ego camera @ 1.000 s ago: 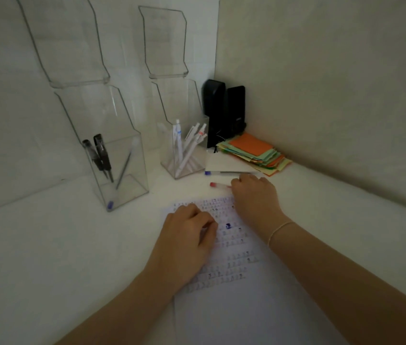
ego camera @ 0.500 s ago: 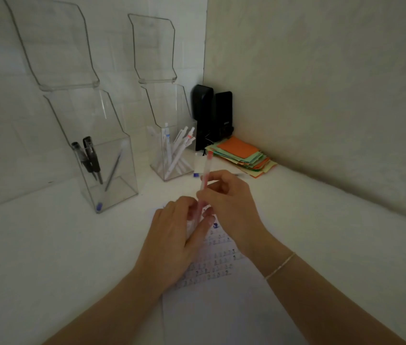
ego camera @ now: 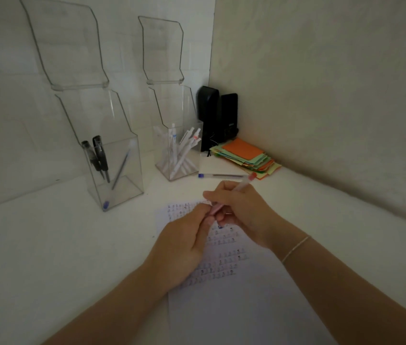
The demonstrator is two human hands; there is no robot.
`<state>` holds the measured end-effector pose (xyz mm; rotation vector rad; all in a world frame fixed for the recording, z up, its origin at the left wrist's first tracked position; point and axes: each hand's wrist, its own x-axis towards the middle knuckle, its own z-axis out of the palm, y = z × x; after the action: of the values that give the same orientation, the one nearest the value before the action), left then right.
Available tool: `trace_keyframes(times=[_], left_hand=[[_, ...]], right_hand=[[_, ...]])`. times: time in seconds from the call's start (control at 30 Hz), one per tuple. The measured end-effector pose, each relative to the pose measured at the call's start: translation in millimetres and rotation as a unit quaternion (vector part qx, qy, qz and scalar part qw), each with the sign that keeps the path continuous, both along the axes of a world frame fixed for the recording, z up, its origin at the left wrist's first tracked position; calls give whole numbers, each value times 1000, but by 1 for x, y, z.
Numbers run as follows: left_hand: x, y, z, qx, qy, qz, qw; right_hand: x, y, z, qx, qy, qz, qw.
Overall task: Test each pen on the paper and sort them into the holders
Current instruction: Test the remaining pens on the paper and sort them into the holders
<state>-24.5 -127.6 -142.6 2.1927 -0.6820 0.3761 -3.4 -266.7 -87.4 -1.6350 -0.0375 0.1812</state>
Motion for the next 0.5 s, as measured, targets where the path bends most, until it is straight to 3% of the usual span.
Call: trace_keyframes(times=[0.23,0.37,0.5], left_hand=[[3,2,1,-19,-23,-9,1000],[11,11,-2,-29,12,71,997],[10,13,-6,63,-12,84,994]], right_hand=[[-8,-12,12,13,-27,11,999],[-15,-29,20,76,-47,-63,994],[-28,-47,23,101,-42,-111,988]])
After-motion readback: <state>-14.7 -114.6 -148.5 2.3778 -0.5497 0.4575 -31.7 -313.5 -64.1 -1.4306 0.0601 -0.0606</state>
